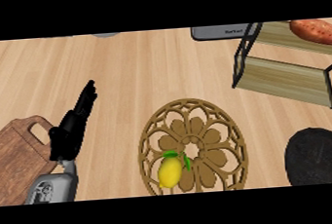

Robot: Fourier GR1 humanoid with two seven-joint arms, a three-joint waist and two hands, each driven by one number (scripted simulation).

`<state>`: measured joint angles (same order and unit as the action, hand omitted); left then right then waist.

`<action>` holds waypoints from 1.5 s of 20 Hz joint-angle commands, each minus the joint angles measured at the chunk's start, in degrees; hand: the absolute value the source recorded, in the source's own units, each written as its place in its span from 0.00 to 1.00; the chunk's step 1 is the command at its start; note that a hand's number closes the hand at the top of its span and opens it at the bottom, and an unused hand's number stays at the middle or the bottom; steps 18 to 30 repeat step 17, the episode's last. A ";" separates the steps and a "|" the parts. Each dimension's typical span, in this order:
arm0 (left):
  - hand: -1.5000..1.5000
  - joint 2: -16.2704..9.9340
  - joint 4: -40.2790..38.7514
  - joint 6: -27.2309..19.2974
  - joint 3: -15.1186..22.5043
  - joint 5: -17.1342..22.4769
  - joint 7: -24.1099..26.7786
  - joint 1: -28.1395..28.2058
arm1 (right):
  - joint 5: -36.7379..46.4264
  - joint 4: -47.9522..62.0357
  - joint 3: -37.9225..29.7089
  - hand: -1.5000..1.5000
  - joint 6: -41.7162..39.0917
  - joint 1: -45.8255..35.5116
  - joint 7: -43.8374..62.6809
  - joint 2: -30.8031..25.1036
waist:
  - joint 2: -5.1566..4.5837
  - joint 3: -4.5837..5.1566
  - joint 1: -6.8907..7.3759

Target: Pick the sweet potato from the placemat and place it in the tiered shelf

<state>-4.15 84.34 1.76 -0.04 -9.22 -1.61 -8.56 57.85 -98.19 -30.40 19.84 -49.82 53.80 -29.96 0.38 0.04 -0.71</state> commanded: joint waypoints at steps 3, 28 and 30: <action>0.50 -0.05 2.85 -0.50 -0.03 -0.03 -1.39 3.33 | -6.63 -8.42 -10.46 0.00 -12.43 4.59 9.87 -5.06 | 0.42 -0.07 -0.97; 0.50 -1.60 0.15 -0.23 -3.65 1.92 1.20 2.64 | -38.27 -26.98 -41.82 0.00 -41.48 27.14 8.55 -8.17 | 0.87 -0.12 -3.71; 0.50 -1.60 0.15 -0.23 -3.65 1.92 1.20 2.64 | -38.27 -26.98 -41.82 0.00 -41.48 27.14 8.55 -8.17 | 0.87 -0.12 -3.71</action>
